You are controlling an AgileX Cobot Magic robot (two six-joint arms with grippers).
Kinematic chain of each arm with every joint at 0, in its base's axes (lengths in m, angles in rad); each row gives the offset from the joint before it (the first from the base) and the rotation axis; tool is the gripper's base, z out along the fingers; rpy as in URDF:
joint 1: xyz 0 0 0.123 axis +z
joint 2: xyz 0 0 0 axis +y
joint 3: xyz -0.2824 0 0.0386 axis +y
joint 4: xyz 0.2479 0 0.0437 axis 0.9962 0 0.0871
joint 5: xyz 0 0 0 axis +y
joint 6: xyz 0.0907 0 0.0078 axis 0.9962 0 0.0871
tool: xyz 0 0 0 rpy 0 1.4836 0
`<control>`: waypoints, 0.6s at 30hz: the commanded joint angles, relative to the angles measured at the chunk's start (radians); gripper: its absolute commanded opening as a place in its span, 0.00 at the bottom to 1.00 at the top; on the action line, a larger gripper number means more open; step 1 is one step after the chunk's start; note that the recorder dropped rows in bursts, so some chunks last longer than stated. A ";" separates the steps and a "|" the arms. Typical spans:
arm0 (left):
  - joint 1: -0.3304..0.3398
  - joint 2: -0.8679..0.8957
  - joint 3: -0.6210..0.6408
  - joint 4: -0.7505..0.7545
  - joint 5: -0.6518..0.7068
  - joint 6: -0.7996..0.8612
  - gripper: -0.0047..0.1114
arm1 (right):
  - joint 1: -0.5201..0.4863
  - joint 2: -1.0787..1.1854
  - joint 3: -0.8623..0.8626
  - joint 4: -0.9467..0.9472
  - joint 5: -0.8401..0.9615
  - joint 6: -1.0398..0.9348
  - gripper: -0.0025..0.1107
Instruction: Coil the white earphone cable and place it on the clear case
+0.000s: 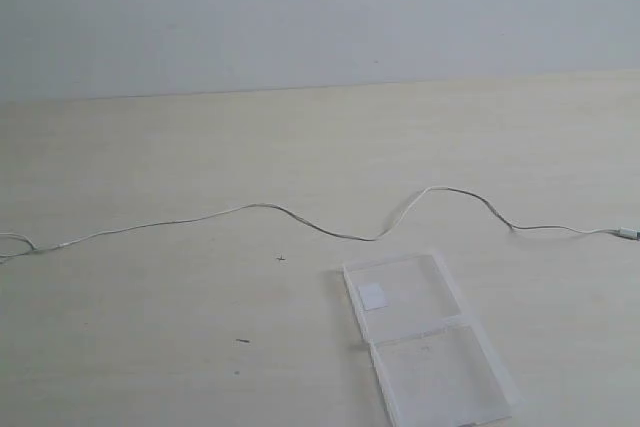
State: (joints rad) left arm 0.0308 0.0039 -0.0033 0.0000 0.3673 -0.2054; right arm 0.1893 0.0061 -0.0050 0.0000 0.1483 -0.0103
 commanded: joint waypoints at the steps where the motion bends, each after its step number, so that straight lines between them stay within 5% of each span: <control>1: 0.002 -0.004 0.003 -0.006 -0.007 -0.007 0.04 | -0.003 -0.006 0.005 0.055 -0.084 0.021 0.02; 14: 0.002 -0.004 0.003 -0.006 -0.007 -0.007 0.04 | -0.003 -0.006 0.005 0.040 -0.238 -0.013 0.02; 18: 0.002 -0.004 0.003 -0.006 -0.007 -0.007 0.04 | -0.003 0.021 -0.076 0.042 -0.162 -0.015 0.02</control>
State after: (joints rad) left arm 0.0308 0.0039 -0.0033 0.0000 0.3673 -0.2054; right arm 0.1893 0.0061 -0.0221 0.0474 -0.0432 -0.0146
